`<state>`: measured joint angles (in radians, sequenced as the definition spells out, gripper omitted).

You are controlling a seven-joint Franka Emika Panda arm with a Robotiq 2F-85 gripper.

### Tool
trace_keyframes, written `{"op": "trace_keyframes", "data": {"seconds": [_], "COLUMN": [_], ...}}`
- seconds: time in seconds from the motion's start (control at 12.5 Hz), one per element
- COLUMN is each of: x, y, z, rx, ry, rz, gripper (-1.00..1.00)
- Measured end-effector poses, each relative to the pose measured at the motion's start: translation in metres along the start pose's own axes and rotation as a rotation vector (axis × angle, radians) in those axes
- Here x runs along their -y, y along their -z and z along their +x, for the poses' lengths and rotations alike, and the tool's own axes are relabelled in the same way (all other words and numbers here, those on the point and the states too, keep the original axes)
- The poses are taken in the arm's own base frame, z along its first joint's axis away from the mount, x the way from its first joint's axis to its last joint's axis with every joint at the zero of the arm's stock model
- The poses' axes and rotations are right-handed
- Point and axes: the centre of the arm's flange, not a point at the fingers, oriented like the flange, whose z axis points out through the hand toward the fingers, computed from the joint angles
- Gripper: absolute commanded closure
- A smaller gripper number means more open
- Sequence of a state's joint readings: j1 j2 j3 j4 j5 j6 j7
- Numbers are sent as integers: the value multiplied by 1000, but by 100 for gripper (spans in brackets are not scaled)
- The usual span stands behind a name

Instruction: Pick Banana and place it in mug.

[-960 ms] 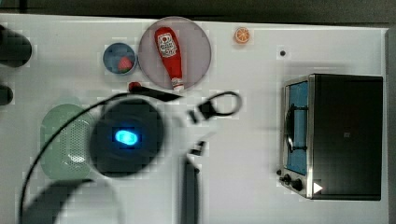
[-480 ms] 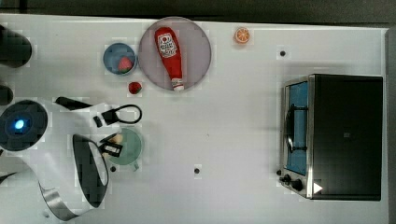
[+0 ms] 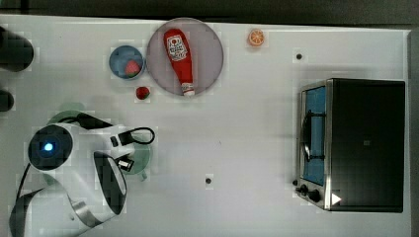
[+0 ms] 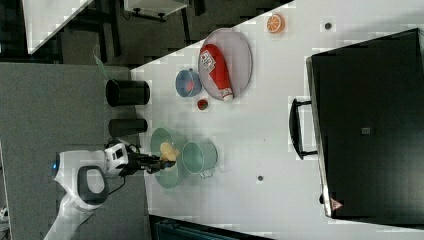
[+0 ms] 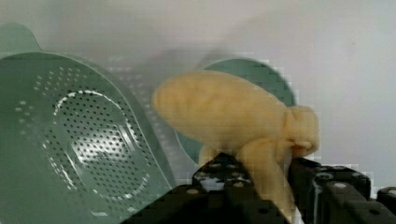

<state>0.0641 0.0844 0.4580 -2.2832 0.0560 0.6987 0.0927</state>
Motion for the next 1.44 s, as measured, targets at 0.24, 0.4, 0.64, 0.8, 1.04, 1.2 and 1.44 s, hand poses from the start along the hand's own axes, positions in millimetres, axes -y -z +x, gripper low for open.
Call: {"op": "trace_keyframes", "data": {"seconds": [0.24, 0.4, 0.64, 0.8, 1.04, 1.2, 1.44], "x": [-9, -16, -23, -24, -17, -19, -41], "y": [-29, -51, -71, -73, -53, -6, 95], "z": [3, 10, 9, 5, 5, 6, 9], "rx": [-26, 9, 8, 23, 1, -79, -80], "ry": [-51, -87, -81, -73, -85, -78, -137], "rz": [49, 46, 44, 20, 56, 74, 15], "gripper": [34, -7, -75, -100, -100, -100, -100]}}
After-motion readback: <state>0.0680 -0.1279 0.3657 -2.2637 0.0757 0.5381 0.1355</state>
